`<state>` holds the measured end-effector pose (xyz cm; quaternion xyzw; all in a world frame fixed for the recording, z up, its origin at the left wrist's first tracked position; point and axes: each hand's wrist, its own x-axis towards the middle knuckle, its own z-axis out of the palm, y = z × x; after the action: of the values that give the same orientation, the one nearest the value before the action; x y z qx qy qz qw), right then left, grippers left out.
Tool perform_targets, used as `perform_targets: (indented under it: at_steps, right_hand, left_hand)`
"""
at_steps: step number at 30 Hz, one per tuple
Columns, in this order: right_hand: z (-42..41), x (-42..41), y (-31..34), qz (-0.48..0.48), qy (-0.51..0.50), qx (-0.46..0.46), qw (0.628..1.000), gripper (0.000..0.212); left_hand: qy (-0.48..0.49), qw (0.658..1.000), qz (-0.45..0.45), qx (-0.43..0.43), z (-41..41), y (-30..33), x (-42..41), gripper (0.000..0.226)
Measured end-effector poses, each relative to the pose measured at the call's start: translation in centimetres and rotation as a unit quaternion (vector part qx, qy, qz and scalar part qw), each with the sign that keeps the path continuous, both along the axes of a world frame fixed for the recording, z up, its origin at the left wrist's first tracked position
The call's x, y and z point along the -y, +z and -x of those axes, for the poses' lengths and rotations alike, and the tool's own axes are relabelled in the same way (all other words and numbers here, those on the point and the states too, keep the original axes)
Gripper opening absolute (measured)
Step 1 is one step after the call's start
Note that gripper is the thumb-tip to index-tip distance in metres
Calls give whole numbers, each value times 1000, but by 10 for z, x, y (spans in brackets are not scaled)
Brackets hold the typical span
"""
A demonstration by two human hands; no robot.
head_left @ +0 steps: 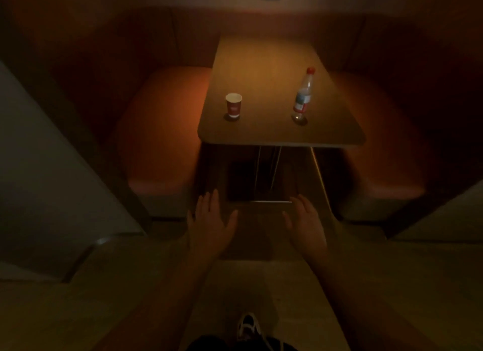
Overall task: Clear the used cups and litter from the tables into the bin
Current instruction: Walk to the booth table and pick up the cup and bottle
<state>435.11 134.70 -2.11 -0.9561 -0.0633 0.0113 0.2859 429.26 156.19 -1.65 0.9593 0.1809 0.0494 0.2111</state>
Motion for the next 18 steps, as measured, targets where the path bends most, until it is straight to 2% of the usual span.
perform_targets:
  at_steps: [7, 12, 18]
  right_hand:
    - [-180, -36, 18, 5, -7, -1, 1000, 53]
    - [-292, -73, 10, 5, -11, 19, 1000, 48]
    - [-420, -123, -7, 30, -32, -33, 999, 52]
  left_hand:
    - [12, 996, 76, 37, -175, 24, -42, 74]
    - [20, 996, 72, 40, -296, 7, -78, 77]
    - [8, 998, 54, 1, -441, -33, -129, 83]
